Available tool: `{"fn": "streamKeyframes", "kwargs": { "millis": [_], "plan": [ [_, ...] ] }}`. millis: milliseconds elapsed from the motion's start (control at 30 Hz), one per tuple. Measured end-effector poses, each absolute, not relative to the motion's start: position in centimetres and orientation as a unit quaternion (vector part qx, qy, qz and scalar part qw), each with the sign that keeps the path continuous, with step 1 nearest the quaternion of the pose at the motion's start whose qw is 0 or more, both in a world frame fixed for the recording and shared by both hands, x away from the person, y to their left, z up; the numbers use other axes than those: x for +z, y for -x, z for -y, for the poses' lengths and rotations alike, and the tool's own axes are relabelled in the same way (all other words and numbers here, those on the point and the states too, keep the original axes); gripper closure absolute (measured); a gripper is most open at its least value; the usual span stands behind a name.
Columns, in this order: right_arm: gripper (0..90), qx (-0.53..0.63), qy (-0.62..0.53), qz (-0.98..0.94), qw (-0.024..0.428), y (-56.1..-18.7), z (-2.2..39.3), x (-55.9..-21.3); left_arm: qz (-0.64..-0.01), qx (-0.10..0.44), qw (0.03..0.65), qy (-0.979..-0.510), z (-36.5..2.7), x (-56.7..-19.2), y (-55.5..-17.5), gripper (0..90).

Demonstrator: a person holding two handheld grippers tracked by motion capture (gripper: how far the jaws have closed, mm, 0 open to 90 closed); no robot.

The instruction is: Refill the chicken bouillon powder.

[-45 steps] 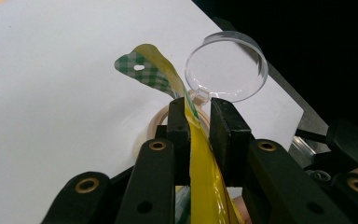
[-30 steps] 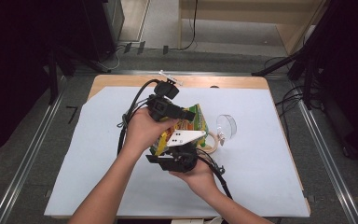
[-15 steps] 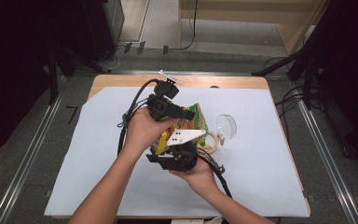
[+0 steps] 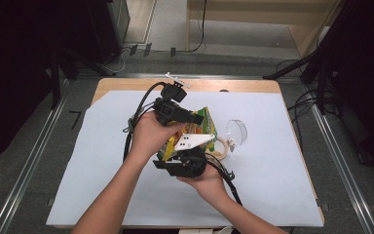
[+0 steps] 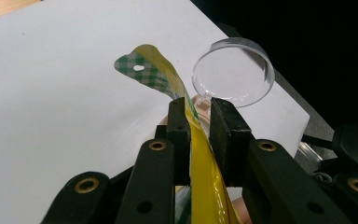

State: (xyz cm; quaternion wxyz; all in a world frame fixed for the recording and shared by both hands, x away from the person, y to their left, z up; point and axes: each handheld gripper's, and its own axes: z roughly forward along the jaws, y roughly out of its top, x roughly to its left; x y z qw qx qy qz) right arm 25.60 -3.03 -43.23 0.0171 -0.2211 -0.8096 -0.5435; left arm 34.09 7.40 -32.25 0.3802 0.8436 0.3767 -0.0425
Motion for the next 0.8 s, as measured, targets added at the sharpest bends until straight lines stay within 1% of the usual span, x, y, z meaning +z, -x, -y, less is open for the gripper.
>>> {"fn": "streamKeyframes", "kwargs": {
  "millis": [433,800],
  "plan": [
    [72.7,-0.545,0.218,0.81,0.014,-25.9,3.03,-42.9,-0.381,-0.039,0.387,-0.839,-7.58,-31.92,-34.28,78.5],
    [72.6,-0.543,0.219,0.811,0.023,-26.19,2.82,-42.94,-0.389,-0.047,0.384,-0.836,-7.89,-32.14,-34.78,78.5]
  ]
}}
